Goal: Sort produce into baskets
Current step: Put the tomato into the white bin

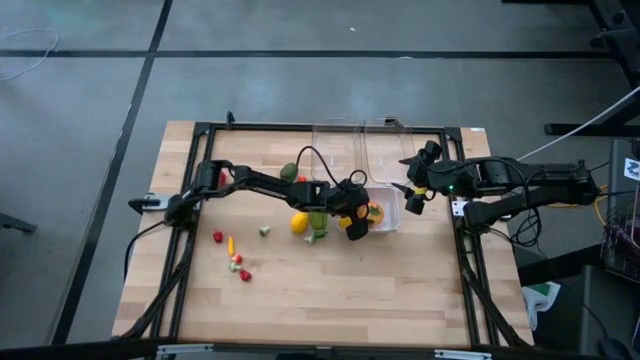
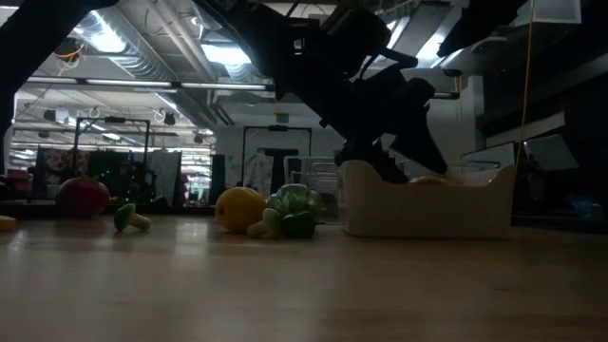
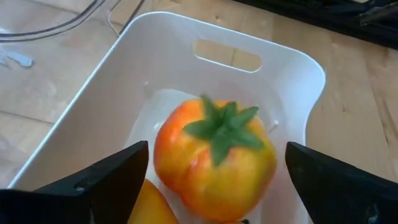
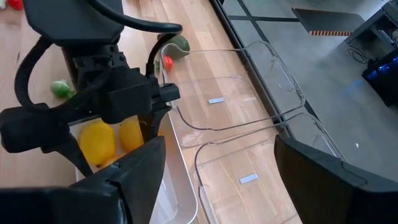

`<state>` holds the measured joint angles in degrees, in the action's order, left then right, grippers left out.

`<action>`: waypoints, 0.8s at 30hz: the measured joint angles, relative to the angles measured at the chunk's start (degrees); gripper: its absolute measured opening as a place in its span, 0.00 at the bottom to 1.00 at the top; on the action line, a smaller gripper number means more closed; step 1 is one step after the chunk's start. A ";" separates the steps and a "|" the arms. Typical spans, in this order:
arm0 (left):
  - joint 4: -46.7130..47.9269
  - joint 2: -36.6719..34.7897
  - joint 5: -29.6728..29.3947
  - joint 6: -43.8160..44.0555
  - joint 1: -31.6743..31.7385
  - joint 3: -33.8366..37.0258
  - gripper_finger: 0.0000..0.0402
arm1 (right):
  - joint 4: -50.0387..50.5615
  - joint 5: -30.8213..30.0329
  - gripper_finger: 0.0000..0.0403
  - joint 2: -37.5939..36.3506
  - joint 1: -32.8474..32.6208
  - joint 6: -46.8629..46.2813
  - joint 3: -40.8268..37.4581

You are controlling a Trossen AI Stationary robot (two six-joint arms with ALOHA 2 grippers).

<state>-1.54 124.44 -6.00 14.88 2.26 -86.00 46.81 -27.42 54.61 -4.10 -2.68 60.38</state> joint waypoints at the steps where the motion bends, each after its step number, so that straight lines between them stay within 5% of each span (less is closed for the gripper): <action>1: -0.06 0.00 0.00 0.00 0.04 0.00 0.95 | -0.01 0.00 0.74 0.00 0.00 -0.02 0.00; 15: -1.45 -6.34 0.16 5.66 1.09 0.00 0.98 | -0.12 0.02 0.74 0.02 0.00 0.00 -0.04; 24: 15.87 -19.27 1.41 -3.91 3.80 0.00 0.95 | -0.22 0.02 0.74 0.02 0.00 0.00 -0.04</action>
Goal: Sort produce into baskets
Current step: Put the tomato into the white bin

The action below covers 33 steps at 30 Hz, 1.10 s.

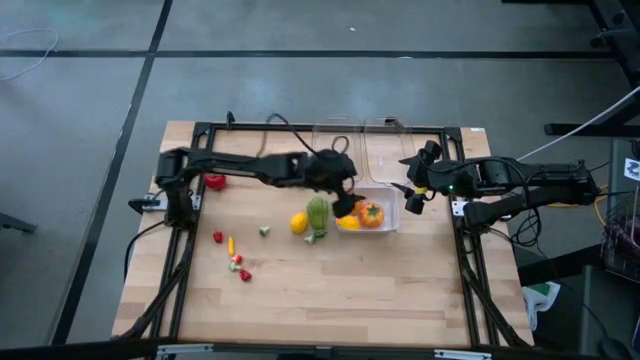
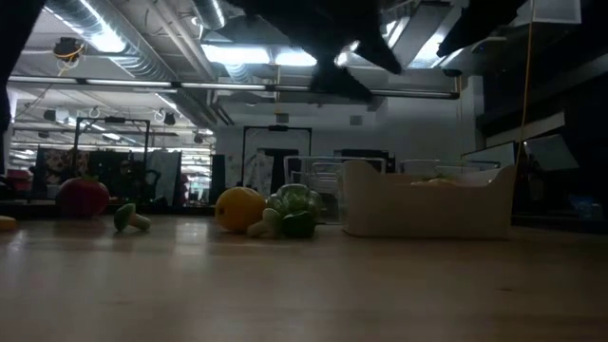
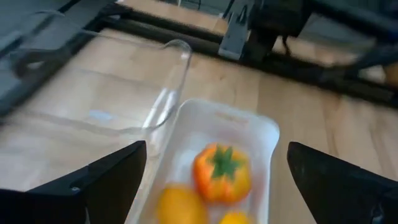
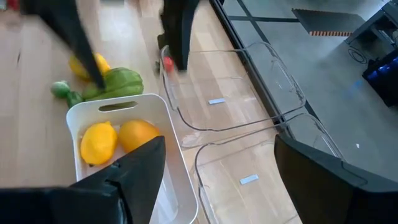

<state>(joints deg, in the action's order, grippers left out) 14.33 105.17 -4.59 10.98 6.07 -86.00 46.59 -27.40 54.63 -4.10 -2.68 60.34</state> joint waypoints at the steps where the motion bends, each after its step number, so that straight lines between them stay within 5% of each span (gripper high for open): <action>1: 2.43 -1.82 0.01 -1.10 0.33 0.00 0.95 | -0.06 -0.02 0.74 -0.02 0.00 0.00 0.00; 14: 45.28 -22.35 -5.39 -2.73 8.82 -0.02 0.93 | -0.12 -0.01 0.74 -0.02 -0.01 0.00 0.00; 22: 68.33 -27.94 -5.43 0.06 19.26 -0.02 0.93 | -0.13 0.00 0.74 0.00 -0.01 0.00 0.00; 33: 75.50 -28.29 -4.99 -3.99 34.26 5.59 0.93 | -0.13 0.00 0.74 0.00 -0.02 0.00 0.00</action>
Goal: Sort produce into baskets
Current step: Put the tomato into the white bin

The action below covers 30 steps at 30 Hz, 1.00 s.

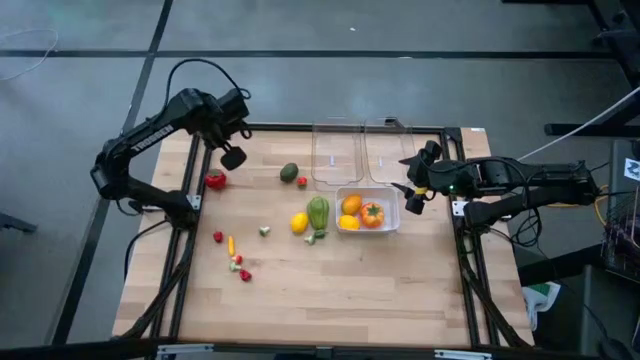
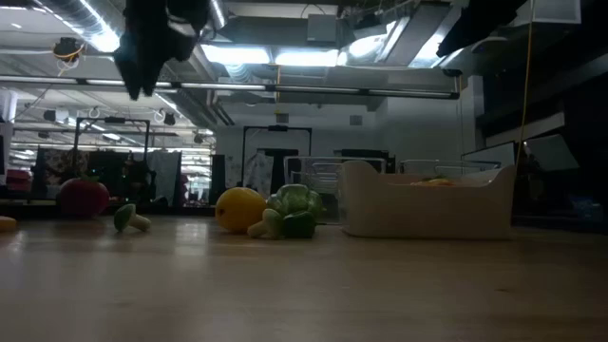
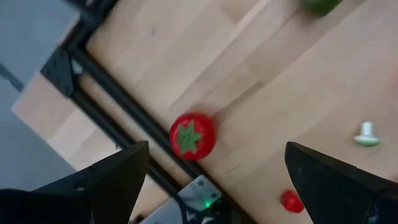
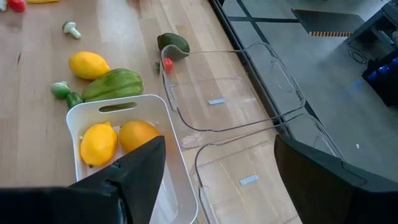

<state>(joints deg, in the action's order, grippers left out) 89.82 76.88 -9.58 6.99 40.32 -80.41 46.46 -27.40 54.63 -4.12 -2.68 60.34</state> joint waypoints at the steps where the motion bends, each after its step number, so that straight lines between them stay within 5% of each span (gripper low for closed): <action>1: 0.02 0.00 0.04 -0.33 1.20 1.26 0.93 | 0.00 0.00 0.74 0.00 0.00 0.00 0.00; 18: -11.85 0.04 0.28 -2.61 11.34 24.90 0.93 | -0.05 0.00 0.74 -0.01 0.02 -0.01 0.00; 30: -20.92 0.07 0.28 -2.99 11.75 31.84 0.93 | -0.04 0.00 0.74 0.00 0.01 0.00 0.00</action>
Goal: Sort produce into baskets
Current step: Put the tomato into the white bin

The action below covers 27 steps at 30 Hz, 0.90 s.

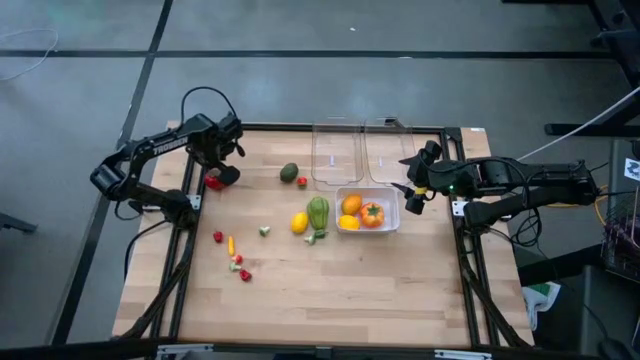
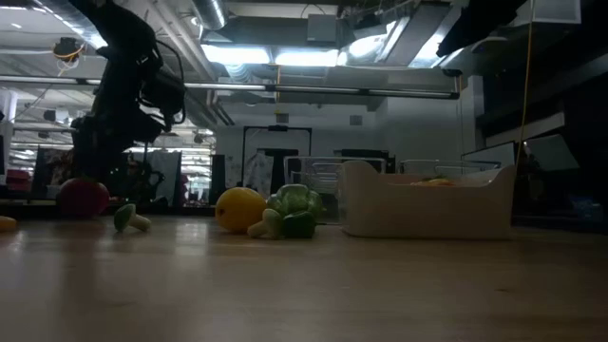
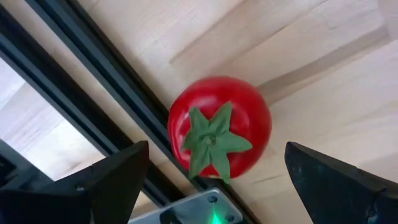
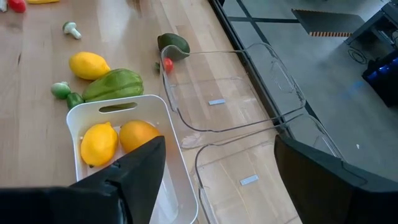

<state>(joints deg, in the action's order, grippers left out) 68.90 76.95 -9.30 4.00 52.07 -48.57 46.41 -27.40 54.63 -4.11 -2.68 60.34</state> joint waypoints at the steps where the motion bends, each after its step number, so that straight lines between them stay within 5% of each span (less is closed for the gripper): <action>1: -0.60 -0.01 0.00 0.01 0.00 0.47 0.93 | 0.00 0.00 0.74 0.00 0.00 0.00 0.00; 27: -9.83 0.47 -0.04 1.46 0.00 6.09 0.93 | 0.00 0.00 0.74 0.00 0.00 -0.01 0.02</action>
<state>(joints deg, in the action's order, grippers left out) 59.07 77.43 -9.34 5.47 52.07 -42.48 46.41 -27.40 54.63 -4.11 -2.68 60.36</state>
